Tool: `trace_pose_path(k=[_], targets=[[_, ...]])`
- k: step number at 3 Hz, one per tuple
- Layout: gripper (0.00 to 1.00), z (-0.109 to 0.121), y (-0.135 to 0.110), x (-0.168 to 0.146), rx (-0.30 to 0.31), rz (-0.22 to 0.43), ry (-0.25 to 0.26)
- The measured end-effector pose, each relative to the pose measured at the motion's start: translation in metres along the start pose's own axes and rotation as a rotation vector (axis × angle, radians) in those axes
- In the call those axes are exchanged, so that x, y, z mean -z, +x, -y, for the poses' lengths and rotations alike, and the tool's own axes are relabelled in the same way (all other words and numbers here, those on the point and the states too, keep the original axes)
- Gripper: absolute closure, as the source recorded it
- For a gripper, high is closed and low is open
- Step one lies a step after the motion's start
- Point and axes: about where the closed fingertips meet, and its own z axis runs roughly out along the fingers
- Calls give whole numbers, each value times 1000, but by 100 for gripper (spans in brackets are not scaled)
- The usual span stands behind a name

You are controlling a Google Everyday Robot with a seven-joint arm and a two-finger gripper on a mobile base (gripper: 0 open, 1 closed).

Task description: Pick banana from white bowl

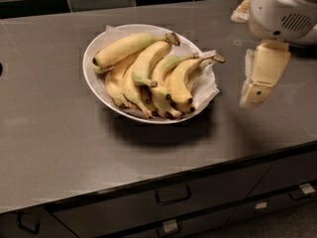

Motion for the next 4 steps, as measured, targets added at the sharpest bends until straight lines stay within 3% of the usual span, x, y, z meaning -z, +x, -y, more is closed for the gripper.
trace_pose_path(k=[1,2,4], targets=[[0,17,-53,15,146,32,16],[0,25,-123,10,364,116,-43],[0,38,-147,15,401,163,7]])
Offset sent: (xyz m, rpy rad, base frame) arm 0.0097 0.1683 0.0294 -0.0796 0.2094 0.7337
